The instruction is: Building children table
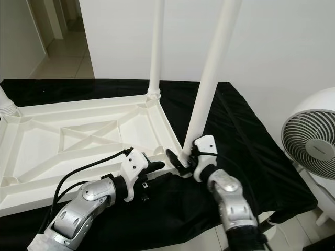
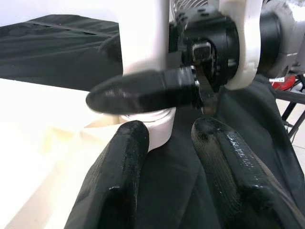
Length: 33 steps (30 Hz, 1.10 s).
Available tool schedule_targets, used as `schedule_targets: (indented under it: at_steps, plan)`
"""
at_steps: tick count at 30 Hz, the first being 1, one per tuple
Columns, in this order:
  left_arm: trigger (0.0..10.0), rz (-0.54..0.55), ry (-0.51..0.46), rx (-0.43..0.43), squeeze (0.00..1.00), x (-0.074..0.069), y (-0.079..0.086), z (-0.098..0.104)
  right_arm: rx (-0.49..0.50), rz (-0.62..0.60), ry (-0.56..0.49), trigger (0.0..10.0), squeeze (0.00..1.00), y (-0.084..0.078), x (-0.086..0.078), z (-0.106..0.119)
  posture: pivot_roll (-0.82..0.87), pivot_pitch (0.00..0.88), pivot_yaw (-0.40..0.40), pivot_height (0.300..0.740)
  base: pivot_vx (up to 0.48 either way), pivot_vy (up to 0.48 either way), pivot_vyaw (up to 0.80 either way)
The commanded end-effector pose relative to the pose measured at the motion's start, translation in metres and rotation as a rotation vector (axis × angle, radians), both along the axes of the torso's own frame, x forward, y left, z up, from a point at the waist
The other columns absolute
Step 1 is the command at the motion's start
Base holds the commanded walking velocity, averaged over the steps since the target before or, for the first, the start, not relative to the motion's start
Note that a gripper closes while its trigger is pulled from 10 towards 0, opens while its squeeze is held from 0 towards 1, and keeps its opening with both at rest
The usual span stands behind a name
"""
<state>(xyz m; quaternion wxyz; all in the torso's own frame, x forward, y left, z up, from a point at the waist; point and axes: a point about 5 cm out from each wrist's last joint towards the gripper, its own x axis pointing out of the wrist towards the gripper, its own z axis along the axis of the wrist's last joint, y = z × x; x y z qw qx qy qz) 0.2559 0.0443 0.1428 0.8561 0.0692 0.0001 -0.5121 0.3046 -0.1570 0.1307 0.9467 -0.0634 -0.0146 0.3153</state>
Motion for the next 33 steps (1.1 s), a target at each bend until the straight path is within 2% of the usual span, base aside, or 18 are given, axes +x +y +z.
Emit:
schedule_targets:
  at_steps: [1, 3, 4, 5, 6, 7, 8, 9, 22, 28, 33]
  plan:
    - [10.0, -0.029, -0.003, -0.001, 0.0, -0.003, -0.001, 0.002, -0.015, 0.038, 0.013, 10.0, 0.0, -0.003, 0.001, -0.003, 0.01, 0.0, -0.04, 0.74, 0.0, 0.0, 0.0]
    - [10.0, -0.031, -0.003, -0.002, 0.0, -0.003, -0.001, 0.002, -0.044, 0.05, 0.016, 10.0, 0.0, -0.009, 0.004, -0.006, 0.02, 0.0, -0.041, 0.74, 0.0, 0.0, 0.0]
    - [10.0, -0.031, -0.003, -0.001, 0.0, -0.003, -0.001, 0.002, -0.052, 0.053, 0.022, 9.6, 0.0, -0.011, 0.005, -0.008, 0.02, 0.0, -0.041, 0.74, 0.0, 0.0, 0.0]
    - [10.0, -0.031, -0.004, -0.002, 0.0, -0.003, 0.0, 0.002, -0.059, 0.059, 0.027, 8.2, 0.0, -0.012, 0.005, -0.01, 0.02, 0.0, -0.041, 0.74, 0.0, 0.0, 0.0]
    - [10.0, -0.031, -0.003, -0.002, 0.0, -0.004, 0.0, 0.002, -0.064, 0.066, 0.033, 4.7, 0.0, -0.014, 0.005, -0.012, 0.02, 0.0, -0.04, 0.74, 0.0, 0.0, 0.0]
    - [10.0, -0.031, -0.003, -0.002, 0.0, -0.004, 0.0, 0.002, -0.064, 0.066, 0.033, 4.7, 0.0, -0.014, 0.005, -0.012, 0.02, 0.0, -0.04, 0.74, 0.0, 0.0, 0.0]
    - [10.0, -0.031, -0.002, -0.002, 0.0, -0.004, 0.0, 0.002, -0.069, 0.07, 0.04, 4.0, 0.0, -0.015, 0.006, -0.013, 0.02, 0.0, -0.04, 0.74, 0.0, 0.0, 0.0]
    - [10.0, -0.031, -0.002, -0.002, 0.0, -0.004, 0.0, 0.002, -0.077, 0.081, 0.039, 0.0, 0.0, -0.016, 0.006, -0.015, 0.02, 0.0, -0.04, 0.74, 0.0, 0.0, 0.0]
    - [10.0, -0.034, 0.011, 0.002, 0.0, -0.007, 0.001, 0.001, -0.025, 0.082, 0.036, 0.0, 0.0, -0.017, 0.004, -0.019, 0.02, 0.0, -0.039, 0.74, 0.0, 0.0, 0.0]
    - [10.0, -0.037, 0.015, -0.001, 0.0, -0.007, 0.0, 0.001, 0.056, 0.006, 0.017, 0.0, 0.0, -0.004, 0.0, -0.015, 0.02, 0.003, -0.039, 0.74, 0.0, 0.0, 0.0]
    - [10.0, -0.039, 0.018, -0.003, 0.0, -0.008, 0.0, 0.001, 0.065, -0.065, 0.009, 0.0, 0.0, 0.003, -0.003, -0.015, 0.01, 0.007, -0.041, 0.74, 0.0, 0.0, 0.0]
